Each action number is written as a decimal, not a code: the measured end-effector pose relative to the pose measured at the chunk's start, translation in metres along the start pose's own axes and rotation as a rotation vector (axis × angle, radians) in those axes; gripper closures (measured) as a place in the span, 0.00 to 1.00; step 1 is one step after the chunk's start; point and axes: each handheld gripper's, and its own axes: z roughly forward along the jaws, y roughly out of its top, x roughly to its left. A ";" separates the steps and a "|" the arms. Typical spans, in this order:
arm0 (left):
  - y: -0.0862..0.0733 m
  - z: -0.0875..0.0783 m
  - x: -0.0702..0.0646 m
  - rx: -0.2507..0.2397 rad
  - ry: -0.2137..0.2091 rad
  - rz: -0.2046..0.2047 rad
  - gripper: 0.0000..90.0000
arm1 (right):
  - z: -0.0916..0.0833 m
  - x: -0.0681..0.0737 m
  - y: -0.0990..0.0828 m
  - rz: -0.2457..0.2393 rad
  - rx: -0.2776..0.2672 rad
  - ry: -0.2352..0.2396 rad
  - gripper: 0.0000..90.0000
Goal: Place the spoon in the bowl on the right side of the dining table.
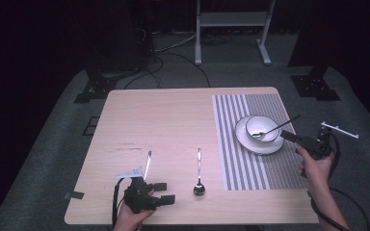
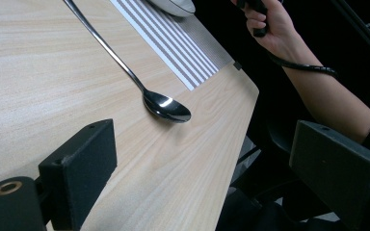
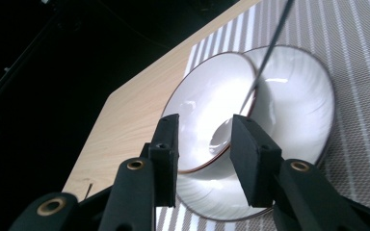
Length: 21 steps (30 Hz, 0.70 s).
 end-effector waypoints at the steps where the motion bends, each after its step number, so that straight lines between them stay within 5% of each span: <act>1: 0.000 0.000 0.000 0.002 0.000 0.002 0.09 | 0.000 0.001 -0.002 -0.001 0.002 0.006 0.69; 21: 0.000 0.000 0.001 0.000 0.006 0.004 0.09 | -0.002 0.011 -0.036 -0.028 0.033 0.075 0.51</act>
